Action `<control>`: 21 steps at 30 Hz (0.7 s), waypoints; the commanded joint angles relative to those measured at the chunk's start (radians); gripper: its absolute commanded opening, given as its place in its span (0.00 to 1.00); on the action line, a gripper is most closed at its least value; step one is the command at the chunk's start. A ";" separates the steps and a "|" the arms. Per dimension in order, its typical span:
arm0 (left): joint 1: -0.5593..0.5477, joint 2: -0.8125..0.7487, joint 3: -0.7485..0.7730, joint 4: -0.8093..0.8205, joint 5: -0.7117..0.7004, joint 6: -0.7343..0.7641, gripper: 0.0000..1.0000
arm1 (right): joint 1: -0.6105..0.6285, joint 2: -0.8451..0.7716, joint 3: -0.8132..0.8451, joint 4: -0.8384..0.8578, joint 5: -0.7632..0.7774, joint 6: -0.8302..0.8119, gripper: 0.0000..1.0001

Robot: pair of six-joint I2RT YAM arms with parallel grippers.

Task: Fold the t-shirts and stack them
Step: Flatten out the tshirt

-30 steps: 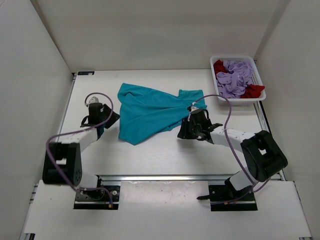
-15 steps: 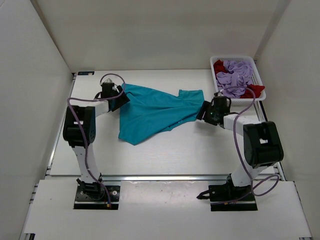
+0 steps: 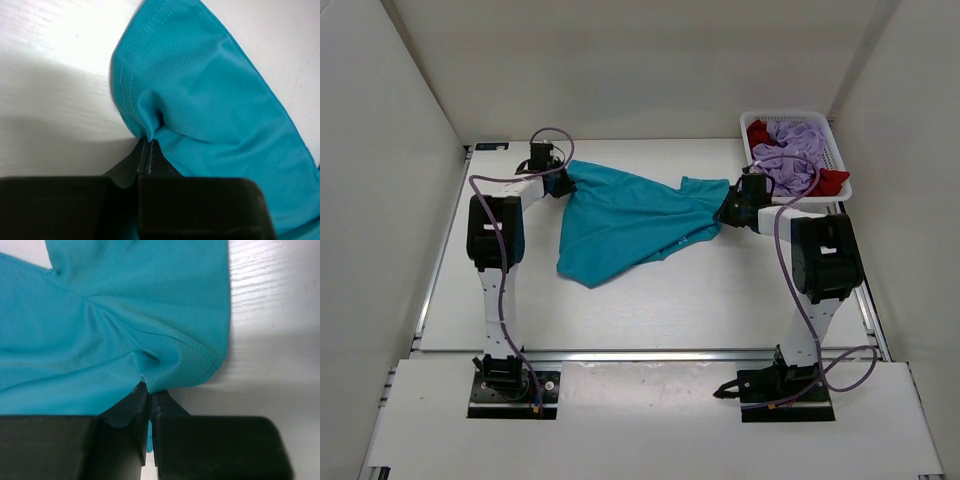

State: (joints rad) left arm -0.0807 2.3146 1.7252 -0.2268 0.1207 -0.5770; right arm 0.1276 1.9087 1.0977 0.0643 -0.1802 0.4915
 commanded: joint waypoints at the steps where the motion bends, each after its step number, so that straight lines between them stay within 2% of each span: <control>1: 0.012 -0.125 -0.094 0.017 0.022 0.000 0.00 | 0.023 -0.063 0.005 0.060 0.033 -0.010 0.00; 5: 0.061 -0.386 -0.264 0.125 0.057 -0.032 0.00 | 0.056 -0.225 -0.001 0.026 0.045 -0.031 0.00; 10: 0.078 -0.718 -0.381 0.100 0.059 -0.017 0.00 | 0.147 -0.498 0.050 -0.127 0.128 -0.105 0.00; 12: 0.108 -0.863 -0.375 0.055 0.072 -0.017 0.00 | 0.197 -0.580 0.082 -0.216 0.175 -0.125 0.00; 16: 0.154 -1.048 -0.394 0.011 0.129 -0.050 0.00 | 0.274 -0.744 0.203 -0.363 0.272 -0.178 0.00; 21: 0.208 -1.228 -0.352 -0.092 0.140 -0.034 0.00 | 0.401 -0.824 0.411 -0.570 0.386 -0.243 0.00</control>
State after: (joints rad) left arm 0.1097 1.1164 1.3525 -0.2016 0.2340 -0.6159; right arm 0.4702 1.1156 1.3880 -0.3424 0.0841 0.3153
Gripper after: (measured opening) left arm 0.022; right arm 0.020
